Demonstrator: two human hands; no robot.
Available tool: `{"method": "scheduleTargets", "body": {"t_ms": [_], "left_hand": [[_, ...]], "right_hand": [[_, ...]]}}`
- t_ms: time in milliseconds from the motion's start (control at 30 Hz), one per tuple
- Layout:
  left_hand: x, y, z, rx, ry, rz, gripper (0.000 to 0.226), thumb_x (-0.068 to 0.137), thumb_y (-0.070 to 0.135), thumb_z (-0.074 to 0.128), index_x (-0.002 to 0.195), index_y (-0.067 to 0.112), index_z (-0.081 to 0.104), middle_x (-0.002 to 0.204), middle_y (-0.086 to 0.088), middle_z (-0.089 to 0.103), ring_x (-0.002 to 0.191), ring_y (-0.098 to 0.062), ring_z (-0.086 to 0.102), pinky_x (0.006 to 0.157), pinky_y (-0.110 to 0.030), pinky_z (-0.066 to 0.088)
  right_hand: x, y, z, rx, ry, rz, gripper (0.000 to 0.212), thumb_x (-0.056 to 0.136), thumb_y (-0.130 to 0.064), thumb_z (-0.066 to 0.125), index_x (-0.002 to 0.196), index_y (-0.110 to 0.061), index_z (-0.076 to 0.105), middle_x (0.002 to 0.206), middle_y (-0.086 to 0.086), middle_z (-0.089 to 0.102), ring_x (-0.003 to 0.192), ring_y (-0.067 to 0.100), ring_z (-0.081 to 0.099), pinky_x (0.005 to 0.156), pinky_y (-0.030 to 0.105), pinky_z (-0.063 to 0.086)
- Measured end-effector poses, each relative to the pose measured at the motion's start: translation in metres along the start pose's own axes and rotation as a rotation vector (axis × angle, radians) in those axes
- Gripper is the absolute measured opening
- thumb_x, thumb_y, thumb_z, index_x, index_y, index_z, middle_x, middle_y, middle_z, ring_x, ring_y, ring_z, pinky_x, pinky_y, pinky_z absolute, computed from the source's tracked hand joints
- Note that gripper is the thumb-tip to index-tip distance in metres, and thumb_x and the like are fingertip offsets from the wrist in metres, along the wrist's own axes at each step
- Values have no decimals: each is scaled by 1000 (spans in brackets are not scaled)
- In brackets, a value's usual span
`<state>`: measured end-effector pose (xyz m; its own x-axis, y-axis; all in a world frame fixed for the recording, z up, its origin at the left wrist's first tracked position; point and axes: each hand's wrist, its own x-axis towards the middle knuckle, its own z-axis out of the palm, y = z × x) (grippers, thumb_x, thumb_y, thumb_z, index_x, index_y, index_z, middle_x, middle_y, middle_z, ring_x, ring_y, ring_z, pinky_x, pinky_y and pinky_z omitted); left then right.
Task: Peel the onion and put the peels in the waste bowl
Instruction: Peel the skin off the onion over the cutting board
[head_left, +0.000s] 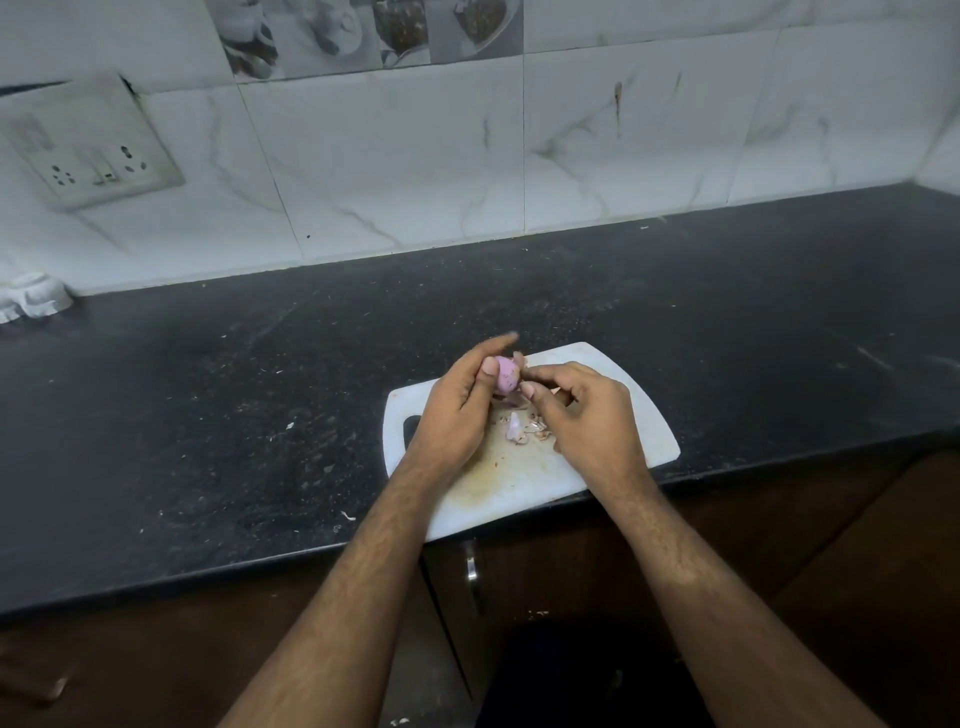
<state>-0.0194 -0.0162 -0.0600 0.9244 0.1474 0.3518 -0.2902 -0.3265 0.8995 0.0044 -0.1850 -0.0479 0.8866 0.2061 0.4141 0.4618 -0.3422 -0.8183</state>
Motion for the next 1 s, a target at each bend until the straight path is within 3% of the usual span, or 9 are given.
{"method": "scheduleTargets", "body": {"t_ms": [67, 167, 367, 567, 800, 1000], "left_hand": [[-1, 2, 0, -3, 16, 5, 36, 114, 42, 39, 144, 31, 56, 117, 11, 73, 111, -8, 71, 100, -34, 58], [-2, 3, 0, 24, 25, 39, 31, 112, 41, 39, 126, 20, 58, 101, 19, 67, 94, -4, 66, 86, -33, 55], [-3, 8, 0, 23, 2, 48, 31, 110, 40, 44, 116, 18, 65, 98, 19, 68, 93, -3, 65, 85, -26, 55], [-3, 10, 0, 38, -8, 35, 27, 111, 38, 47, 114, 19, 66, 97, 18, 69, 94, -4, 67, 86, -25, 53], [-3, 7, -1, 63, -20, 35, 24, 108, 43, 52, 112, 24, 67, 103, 7, 72, 100, -17, 71, 92, -47, 59], [-2, 8, -2, 72, -29, 35, 32, 106, 51, 53, 114, 25, 69, 107, 4, 74, 102, -23, 72, 94, -58, 59]], "right_hand": [[0, 0, 1, -31, -16, -3, 20, 95, -24, 73, 114, -26, 78, 95, -23, 70, 74, 4, 65, 57, 19, 56], [0, -1, 2, -58, -16, -19, 16, 94, -25, 74, 110, -22, 79, 92, -21, 70, 71, 2, 63, 57, 12, 51], [-2, -5, 0, -85, 21, -55, 15, 96, -28, 72, 106, -21, 80, 94, -13, 74, 77, -1, 65, 70, 7, 48], [-3, -7, -1, -112, 30, -73, 16, 95, -27, 73, 107, -20, 80, 93, -13, 74, 79, -4, 64, 71, 4, 46], [-4, -7, -1, -78, 46, -62, 13, 94, -25, 74, 104, -20, 80, 90, -13, 74, 71, 4, 64, 66, 12, 52], [-4, -5, 0, -49, 49, -33, 4, 90, -17, 76, 93, -15, 78, 83, -9, 71, 72, 8, 64, 68, 24, 57]]}}
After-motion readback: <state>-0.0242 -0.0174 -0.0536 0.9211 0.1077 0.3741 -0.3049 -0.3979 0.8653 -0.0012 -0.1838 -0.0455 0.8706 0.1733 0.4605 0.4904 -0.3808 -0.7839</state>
